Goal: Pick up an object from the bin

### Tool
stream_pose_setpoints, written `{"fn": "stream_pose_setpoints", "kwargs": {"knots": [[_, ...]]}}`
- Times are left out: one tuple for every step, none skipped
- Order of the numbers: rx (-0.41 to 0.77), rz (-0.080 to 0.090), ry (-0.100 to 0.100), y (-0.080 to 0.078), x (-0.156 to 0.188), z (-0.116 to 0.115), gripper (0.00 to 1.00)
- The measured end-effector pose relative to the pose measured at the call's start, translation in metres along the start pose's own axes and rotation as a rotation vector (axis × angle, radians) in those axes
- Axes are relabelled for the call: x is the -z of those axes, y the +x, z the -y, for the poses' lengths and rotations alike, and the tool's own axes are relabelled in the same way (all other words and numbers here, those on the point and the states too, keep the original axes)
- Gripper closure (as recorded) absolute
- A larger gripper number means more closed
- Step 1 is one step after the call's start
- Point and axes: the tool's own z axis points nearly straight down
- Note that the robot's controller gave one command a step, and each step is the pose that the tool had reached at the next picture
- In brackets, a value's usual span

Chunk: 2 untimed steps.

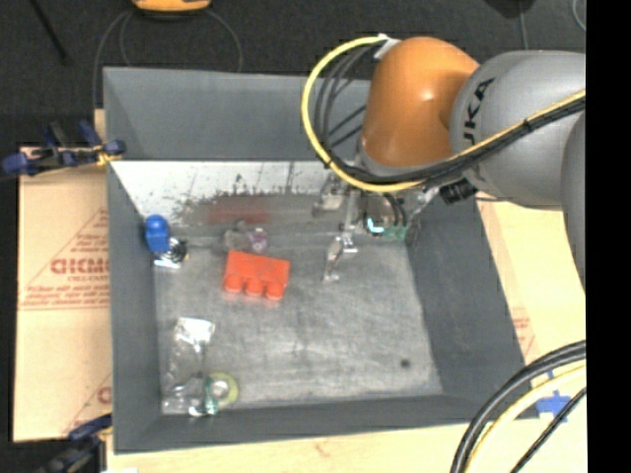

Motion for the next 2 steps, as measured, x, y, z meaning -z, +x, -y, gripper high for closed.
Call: {"fn": "stream_pose_setpoints", "kwargs": {"knots": [[0.174, 0.003, 0.000, 0.026, -0.111, -0.040, 0.00], [-0.021, 0.007, -0.001, 0.021, -0.109, 0.014, 0.00]]}}
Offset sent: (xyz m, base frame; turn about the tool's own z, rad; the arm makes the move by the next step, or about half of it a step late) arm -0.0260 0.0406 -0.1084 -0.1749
